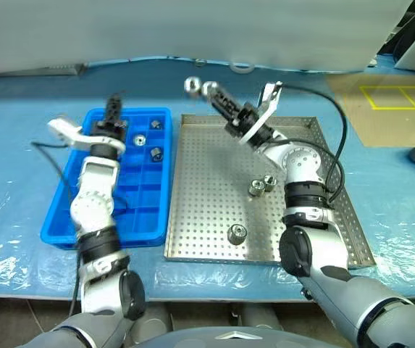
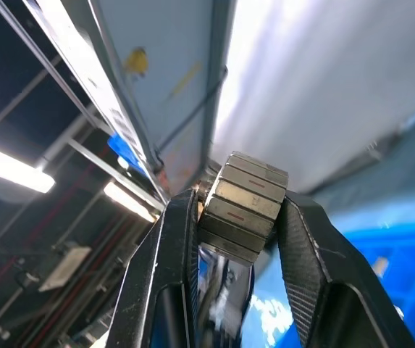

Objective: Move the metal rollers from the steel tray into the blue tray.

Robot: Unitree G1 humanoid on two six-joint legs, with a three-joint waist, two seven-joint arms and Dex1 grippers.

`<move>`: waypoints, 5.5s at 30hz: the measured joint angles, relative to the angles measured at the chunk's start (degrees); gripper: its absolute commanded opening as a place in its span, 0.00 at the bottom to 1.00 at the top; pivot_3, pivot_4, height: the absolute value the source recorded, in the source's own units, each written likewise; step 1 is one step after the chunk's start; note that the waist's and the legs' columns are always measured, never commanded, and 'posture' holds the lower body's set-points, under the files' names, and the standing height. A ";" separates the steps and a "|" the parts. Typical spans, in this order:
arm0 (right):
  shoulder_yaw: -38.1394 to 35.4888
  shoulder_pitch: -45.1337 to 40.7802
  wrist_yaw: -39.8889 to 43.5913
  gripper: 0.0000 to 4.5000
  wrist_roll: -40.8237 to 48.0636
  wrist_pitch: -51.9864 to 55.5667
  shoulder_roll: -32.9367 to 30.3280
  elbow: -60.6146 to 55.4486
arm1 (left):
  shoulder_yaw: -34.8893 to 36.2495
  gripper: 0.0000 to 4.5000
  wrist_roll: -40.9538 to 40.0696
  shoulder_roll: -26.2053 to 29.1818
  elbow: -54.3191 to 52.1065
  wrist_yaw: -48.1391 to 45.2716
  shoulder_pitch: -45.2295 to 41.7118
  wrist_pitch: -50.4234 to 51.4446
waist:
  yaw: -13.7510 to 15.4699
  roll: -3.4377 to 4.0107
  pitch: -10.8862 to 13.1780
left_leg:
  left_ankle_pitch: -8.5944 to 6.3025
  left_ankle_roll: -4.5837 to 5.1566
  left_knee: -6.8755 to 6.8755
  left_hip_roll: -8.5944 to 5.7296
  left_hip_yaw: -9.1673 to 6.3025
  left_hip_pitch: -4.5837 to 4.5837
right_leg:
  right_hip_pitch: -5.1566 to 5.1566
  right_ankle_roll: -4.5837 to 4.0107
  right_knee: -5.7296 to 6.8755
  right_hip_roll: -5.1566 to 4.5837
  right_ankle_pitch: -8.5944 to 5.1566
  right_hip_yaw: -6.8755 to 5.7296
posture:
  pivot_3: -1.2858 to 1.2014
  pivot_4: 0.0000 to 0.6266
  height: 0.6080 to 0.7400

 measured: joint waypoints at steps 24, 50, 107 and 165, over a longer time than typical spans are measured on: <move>11.59 2.04 10.63 0.26 -6.26 2.18 1.21 -3.21 | -9.37 0.93 5.00 -2.92 -0.55 -1.55 -1.51 -2.40 | 2.69 -0.02 -0.01 | 0.32 -0.27 0.12 0.04 -0.15 -0.08 | -0.07 0.14 0.47 -0.08 0.09 -0.20 | 0.52 0.24 1.00; 15.51 4.47 10.95 0.26 -7.34 3.03 2.90 -4.92 | -9.04 0.35 -8.23 -6.43 2.67 -5.84 -3.99 0.23 | 2.72 -0.03 -0.02 | 0.40 -0.34 0.21 0.01 -0.14 0.01 | -0.03 0.06 0.59 -0.08 0.04 -0.10 | 0.52 0.24 1.00; 5.19 -3.73 3.45 0.26 3.22 5.07 4.90 5.09 | -7.81 0.32 35.12 16.98 13.63 3.11 4.49 -18.58 | 3.23 -0.12 -0.07 | 1.06 -0.63 0.31 0.22 -0.47 -0.56 | -0.14 -0.10 0.85 -0.28 0.13 -0.99 | 0.53 0.24 1.00; 44.46 -3.74 21.52 0.26 -38.19 -35.20 10.97 19.31 | 0.84 0.88 19.02 8.42 -34.52 -7.85 57.40 -12.24 | 6.59 -0.20 -0.12 | 0.84 -0.29 0.11 0.98 -0.48 -0.76 | -0.28 -0.50 0.75 -0.01 -0.06 -1.15 | 0.70 0.24 1.00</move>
